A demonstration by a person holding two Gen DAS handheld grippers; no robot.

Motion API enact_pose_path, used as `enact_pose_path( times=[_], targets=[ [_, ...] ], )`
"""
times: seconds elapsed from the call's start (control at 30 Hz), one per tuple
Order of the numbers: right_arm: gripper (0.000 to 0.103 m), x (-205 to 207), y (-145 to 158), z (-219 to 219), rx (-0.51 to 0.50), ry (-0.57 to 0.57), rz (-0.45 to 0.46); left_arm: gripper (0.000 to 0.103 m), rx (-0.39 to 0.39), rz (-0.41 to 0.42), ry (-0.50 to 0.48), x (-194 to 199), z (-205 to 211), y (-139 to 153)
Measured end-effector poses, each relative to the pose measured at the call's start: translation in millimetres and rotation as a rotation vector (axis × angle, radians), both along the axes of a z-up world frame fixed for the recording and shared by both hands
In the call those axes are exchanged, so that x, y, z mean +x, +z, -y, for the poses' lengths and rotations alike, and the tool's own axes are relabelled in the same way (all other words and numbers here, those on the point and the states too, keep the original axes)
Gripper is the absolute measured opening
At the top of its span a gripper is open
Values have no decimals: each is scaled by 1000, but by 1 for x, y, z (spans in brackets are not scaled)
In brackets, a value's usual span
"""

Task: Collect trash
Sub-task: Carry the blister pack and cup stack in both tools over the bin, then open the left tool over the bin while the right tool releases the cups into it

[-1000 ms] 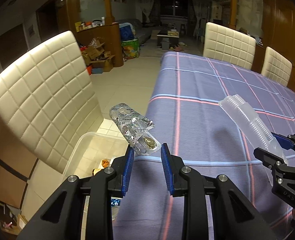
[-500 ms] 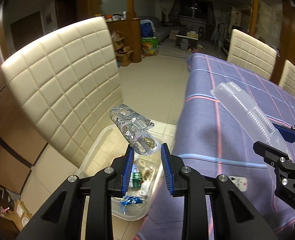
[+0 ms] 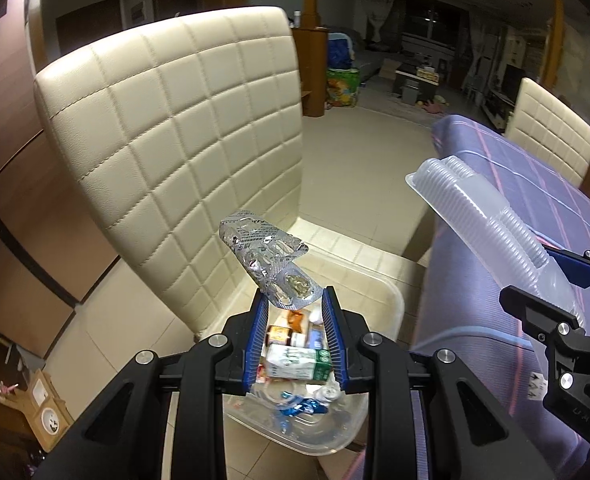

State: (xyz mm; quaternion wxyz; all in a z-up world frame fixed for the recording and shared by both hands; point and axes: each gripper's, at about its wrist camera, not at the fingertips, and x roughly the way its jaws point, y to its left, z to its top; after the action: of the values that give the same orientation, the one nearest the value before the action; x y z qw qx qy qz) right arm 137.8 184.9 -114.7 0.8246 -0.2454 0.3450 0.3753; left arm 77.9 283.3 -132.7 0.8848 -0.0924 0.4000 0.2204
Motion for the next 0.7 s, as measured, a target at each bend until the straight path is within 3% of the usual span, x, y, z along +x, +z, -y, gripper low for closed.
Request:
enact_pose_path(
  times=[0.57,0.6,0.63,0.7],
  targets=[
    [45,26,-7,-48,-6,42,-11,29,26,-18,68,26,-39,-10],
    [45,28,-8,-48,-7,41,-12,38,29,-24,70,27,-40,-11],
    [45,29,-8,-46,-8,39,-14,59,30,-28,75,29,-40,-12],
    [45,32,-10,-49,-10,38,-17,76,33,-7,86,28,-42,-11]
  ],
)
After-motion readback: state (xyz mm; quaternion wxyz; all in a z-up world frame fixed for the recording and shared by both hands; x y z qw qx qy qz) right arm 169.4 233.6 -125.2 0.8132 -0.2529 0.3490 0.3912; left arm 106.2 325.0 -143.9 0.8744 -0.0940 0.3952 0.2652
